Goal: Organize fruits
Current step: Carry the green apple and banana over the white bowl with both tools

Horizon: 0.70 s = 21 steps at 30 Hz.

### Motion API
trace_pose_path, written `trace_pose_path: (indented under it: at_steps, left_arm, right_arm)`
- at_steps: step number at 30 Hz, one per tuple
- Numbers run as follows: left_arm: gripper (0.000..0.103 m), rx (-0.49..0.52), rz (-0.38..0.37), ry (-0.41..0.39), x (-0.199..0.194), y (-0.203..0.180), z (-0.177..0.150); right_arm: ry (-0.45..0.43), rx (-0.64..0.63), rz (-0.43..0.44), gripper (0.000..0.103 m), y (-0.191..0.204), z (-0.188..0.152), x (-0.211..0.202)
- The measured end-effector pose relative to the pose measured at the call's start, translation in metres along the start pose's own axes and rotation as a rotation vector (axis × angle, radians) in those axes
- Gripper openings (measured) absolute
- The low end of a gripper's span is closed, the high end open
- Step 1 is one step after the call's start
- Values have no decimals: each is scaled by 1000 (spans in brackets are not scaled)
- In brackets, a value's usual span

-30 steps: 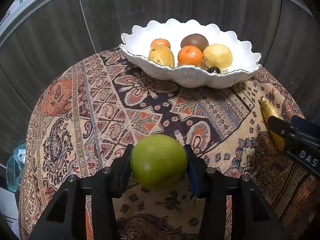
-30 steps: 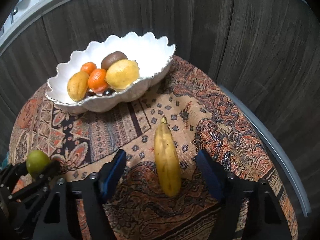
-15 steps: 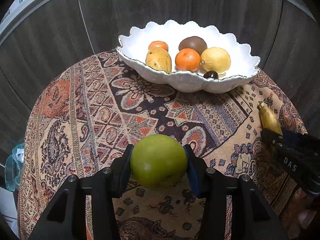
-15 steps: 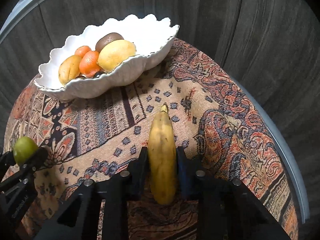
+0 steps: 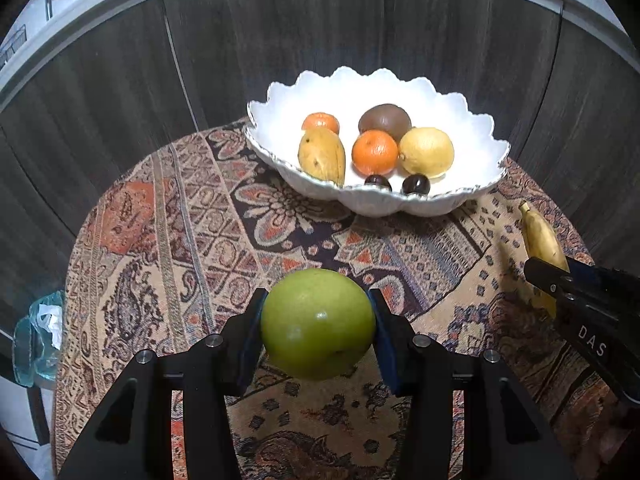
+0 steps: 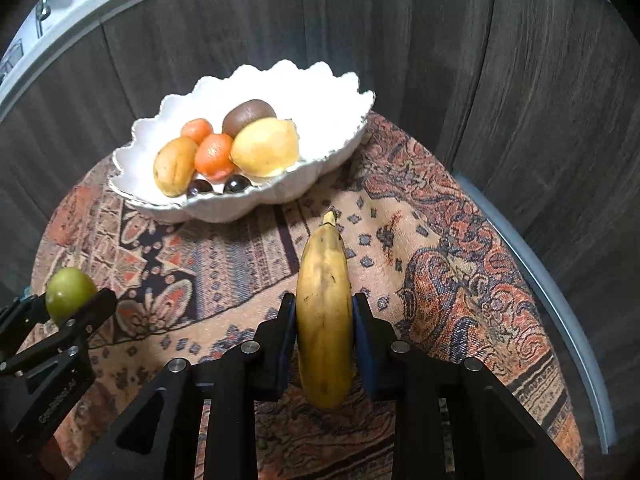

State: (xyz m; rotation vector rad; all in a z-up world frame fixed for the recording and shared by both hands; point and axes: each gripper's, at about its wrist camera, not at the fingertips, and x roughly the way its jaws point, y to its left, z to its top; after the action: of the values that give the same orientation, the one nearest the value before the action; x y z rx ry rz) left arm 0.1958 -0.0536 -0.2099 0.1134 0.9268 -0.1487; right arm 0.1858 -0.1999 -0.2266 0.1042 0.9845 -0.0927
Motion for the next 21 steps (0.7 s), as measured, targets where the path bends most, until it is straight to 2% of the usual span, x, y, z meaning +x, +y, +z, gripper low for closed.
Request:
trace_pose_path:
  at_steps: [7, 21]
  left_arm:
    - [48, -2, -12, -36, -14, 2, 17]
    - [48, 10, -30, -133, -25, 6, 83]
  right_arm:
    - [-52, 1, 13, 28, 2, 17, -22]
    - [-150, -14, 42, 28, 8, 69, -41]
